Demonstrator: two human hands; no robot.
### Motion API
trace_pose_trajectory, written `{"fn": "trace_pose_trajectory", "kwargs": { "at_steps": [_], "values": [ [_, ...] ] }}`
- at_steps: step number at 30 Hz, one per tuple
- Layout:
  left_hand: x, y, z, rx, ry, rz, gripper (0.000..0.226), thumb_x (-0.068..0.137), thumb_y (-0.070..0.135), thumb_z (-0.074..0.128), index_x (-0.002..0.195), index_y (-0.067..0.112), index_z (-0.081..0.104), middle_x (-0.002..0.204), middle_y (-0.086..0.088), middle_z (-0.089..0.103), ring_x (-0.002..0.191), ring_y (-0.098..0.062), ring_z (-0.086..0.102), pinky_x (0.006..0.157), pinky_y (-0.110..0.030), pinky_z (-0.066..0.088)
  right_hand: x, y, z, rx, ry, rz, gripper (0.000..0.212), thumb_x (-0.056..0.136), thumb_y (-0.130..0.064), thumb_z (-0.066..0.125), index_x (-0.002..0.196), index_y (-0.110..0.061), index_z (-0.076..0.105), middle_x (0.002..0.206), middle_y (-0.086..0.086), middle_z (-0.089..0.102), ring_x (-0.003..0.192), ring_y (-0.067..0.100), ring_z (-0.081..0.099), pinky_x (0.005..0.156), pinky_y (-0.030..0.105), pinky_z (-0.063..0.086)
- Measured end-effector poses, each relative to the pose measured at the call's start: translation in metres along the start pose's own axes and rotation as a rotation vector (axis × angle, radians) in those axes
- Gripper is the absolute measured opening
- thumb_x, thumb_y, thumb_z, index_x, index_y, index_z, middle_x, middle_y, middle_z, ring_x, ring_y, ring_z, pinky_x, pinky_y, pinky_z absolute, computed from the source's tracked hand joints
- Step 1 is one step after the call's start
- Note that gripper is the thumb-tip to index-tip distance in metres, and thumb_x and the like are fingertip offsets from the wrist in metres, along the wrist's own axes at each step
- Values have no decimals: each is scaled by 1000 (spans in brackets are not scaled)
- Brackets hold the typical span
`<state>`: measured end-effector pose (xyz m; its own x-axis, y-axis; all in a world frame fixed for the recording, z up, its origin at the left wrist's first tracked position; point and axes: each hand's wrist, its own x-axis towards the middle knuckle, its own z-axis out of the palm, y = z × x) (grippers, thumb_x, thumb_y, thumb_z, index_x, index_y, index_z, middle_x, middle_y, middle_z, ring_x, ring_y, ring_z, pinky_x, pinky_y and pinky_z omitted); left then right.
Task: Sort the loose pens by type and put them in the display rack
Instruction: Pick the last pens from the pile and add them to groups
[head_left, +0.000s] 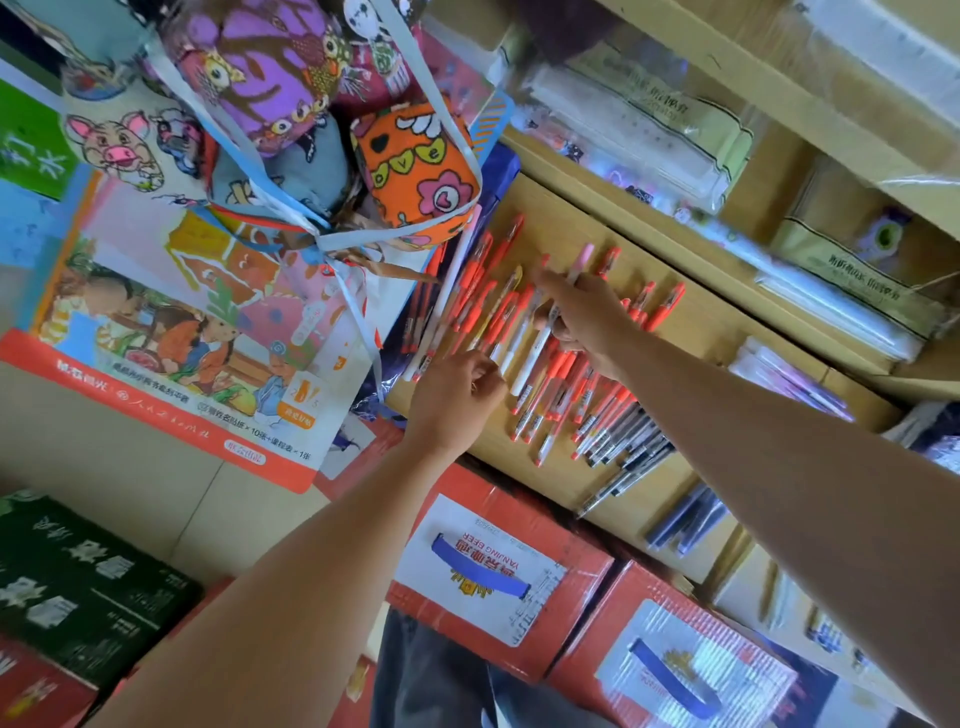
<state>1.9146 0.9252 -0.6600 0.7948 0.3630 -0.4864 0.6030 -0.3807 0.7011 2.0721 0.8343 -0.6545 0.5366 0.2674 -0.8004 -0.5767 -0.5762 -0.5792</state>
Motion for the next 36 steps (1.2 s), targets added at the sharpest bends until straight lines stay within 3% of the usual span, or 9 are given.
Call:
{"fn": "trace_pose_trajectory", "kwargs": {
  "at_steps": [5, 8, 13, 17, 20, 26, 28, 31, 36],
  "values": [
    [-10, -3, -3, -70, -39, 19, 18, 94, 25, 55, 101, 9, 59, 90, 3, 63, 88, -15, 63, 82, -27, 50, -9, -4, 7, -144, -145, -61, 27, 96, -25, 57, 75, -8, 60, 58, 3, 53, 32, 5, 29, 37, 19, 24],
    [-17, -2, -4, -181, -3, -12, 27, 98, 32, 49, 105, 7, 57, 72, 4, 59, 63, -12, 58, 65, -30, 48, -12, -4, 13, -247, -242, -5, 31, 96, -30, 57, 80, -4, 61, 40, -6, 41, 32, 8, 24, 39, 20, 24],
    [-22, -20, -13, -158, 88, -136, 24, 101, 25, 40, 95, 8, 57, 64, 1, 59, 57, -18, 57, 61, -42, 53, -7, -18, 29, -146, -75, -107, 17, 95, -18, 59, 98, -2, 58, 53, -1, 57, 39, 6, 42, 44, 22, 28],
    [-34, -35, -17, 5, 193, -194, 27, 101, 30, 40, 94, 10, 58, 77, -8, 68, 73, -26, 65, 70, -43, 52, 7, -36, 48, -55, 14, -136, 20, 92, -12, 61, 75, -7, 54, 64, 9, 56, 27, 4, 33, 34, 14, 24],
    [-40, -42, -16, 35, 244, -207, 27, 100, 33, 40, 97, 12, 57, 80, -5, 69, 77, -25, 65, 69, -38, 49, 18, -43, 63, -80, 58, -156, 17, 88, -14, 67, 85, 0, 59, 62, 10, 54, 25, 3, 35, 34, 15, 24],
    [-38, -45, -13, -10, 260, -231, 27, 99, 33, 42, 101, 12, 58, 83, -3, 70, 80, -24, 66, 73, -41, 52, 61, -30, 69, -333, 259, -154, 76, 33, -64, 72, 91, -14, 69, 70, 2, 71, 63, 19, 70, 59, 37, 59],
    [-36, -46, -15, -22, 252, -233, 27, 99, 33, 43, 102, 12, 58, 84, -3, 70, 80, -23, 66, 75, -41, 52, 69, -29, 69, -364, 237, -142, 62, 42, -55, 73, 86, -13, 70, 67, 2, 71, 60, 17, 68, 58, 36, 58],
    [-36, -44, -19, -36, 265, -249, 26, 98, 33, 44, 102, 12, 59, 87, -3, 71, 83, -22, 66, 75, -38, 51, 43, -41, 76, -356, 193, -109, 13, 65, -25, 68, 66, -12, 64, 51, 0, 63, 45, 13, 56, 48, 27, 43],
    [-37, -36, -23, -109, 316, -311, 24, 98, 29, 47, 96, 9, 60, 84, -3, 67, 81, -22, 63, 72, -34, 49, 22, -40, 67, -313, -13, -50, 11, 79, -11, 68, 81, -7, 58, 61, 7, 58, 27, 6, 36, 34, 15, 26]
  ]
}}
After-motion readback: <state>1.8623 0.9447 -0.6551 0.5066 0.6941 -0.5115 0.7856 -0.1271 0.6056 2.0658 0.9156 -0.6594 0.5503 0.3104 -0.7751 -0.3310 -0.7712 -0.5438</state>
